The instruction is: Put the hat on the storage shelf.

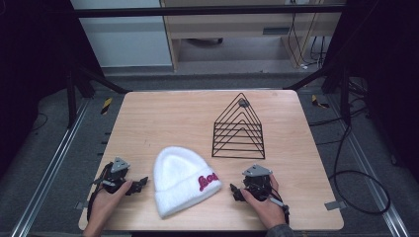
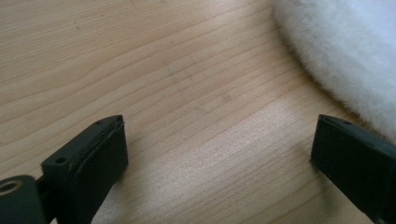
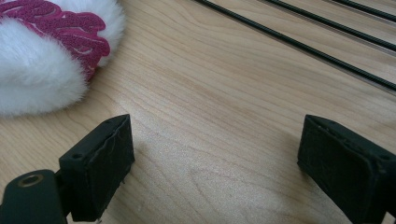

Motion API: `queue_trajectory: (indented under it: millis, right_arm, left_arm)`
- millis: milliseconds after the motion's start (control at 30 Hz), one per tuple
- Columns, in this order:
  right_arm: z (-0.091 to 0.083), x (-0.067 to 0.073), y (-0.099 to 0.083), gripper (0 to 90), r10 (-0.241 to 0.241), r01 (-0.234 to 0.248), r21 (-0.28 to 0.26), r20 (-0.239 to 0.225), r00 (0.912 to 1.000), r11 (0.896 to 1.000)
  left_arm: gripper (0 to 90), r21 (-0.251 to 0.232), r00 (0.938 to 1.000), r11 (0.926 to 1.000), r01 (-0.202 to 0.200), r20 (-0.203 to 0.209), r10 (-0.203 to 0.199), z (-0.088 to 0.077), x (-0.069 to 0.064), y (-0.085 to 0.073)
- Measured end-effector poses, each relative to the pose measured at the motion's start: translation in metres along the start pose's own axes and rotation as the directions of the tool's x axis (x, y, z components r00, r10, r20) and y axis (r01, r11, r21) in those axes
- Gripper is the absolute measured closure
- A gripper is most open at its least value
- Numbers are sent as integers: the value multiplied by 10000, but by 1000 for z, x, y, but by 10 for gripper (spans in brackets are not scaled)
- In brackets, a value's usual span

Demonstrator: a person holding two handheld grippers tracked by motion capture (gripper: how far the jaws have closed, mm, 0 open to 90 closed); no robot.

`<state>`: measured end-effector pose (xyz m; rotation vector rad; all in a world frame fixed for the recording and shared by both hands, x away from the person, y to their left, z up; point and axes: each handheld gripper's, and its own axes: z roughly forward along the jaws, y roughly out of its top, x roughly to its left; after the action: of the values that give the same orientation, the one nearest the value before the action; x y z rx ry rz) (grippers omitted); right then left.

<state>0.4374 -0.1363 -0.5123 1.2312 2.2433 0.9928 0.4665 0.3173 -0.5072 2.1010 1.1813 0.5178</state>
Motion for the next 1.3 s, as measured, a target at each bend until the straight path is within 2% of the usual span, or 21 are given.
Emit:
queue_trajectory:
  millis: [67,133,200,367,467,533,567,600,667,733,767,867,933,1000,1033,1067,1100,1200,1300]
  right_arm:
    - [0,0,0,106,10,-10,5,-34,10000,10000]
    - [0,-1,0,106,-35,35,1,-50,10000,10000]
    - [0,-1,0,106,-40,40,4,-50,10000,10000]
    - [0,-1,1,106,-9,9,11,-49,10000,10000]
    - [1,-1,2,130,-45,45,40,9,10000,10000]
    - [-2,-2,5,203,73,-71,162,-119,9999,9998]
    - [-4,-2,7,212,113,-112,78,-134,9998,9999]
    - [-10,-2,12,259,5,-11,-236,-278,9996,9997]
    - [-14,-1,17,275,-24,12,-375,-317,9995,9993]
    - [-16,-1,20,288,-103,87,-454,-363,9993,9989]
    - [-19,-1,28,335,-247,228,-560,-346,9991,9982]
    - [-22,2,37,371,-332,299,-744,-433,9985,9968]
    - [-24,7,46,410,-543,471,-976,-734,9958,9941]
    - [-24,8,47,418,-601,515,-1020,-831,9947,9934]
    - [-24,9,49,431,-647,557,-998,-902,9938,9935]
    - [-24,11,50,448,-704,606,-1009,-969,9928,9931]
    - [-24,11,50,448,-695,598,-980,-981,9927,9934]
    - [-24,13,50,452,-731,631,-975,-1028,9920,9932]
    - [-23,18,48,444,-795,704,-845,-1103,9907,9939]
  left_arm:
    - [34,313,9997,9994,119,212,-126,-1,2,6]
    - [75,228,9983,9992,330,483,-341,-6,4,15]
    - [76,66,9982,9995,299,524,-302,-12,3,25]
    - [83,-167,9965,9997,-160,812,173,-21,-5,58]
    - [111,-267,9920,9989,-374,1199,404,-21,-11,74]
    - [114,-176,9859,9978,-638,1538,657,-20,-17,87]
    - [118,-171,9836,9976,-670,1668,689,-19,-18,91]
    - [148,-160,9827,9970,-760,1680,776,-18,-20,95]
    - [156,9,9825,9960,-897,1638,884,-15,-20,101]
    - [163,198,9821,9958,-899,1677,853,-9,-19,106]
    - [174,321,9823,9955,-889,1684,823,-6,-17,108]
    - [187,554,9848,9963,-661,1643,562,5,-14,114]
    - [213,762,9844,9938,-807,1625,675,12,-17,116]
    - [231,836,9838,9918,-969,1589,827,19,-20,119]
    - [247,868,9837,9922,-900,1632,750,22,-22,121]
    - [293,988,9831,9906,-941,1663,768,28,-25,122]
    - [302,988,9831,9906,-941,1663,768,28,-25,122]
    - [327,1330,9829,9846,-1135,1594,917,35,-27,119]
    - [348,1336,9813,9851,-1085,1730,846,38,-28,112]
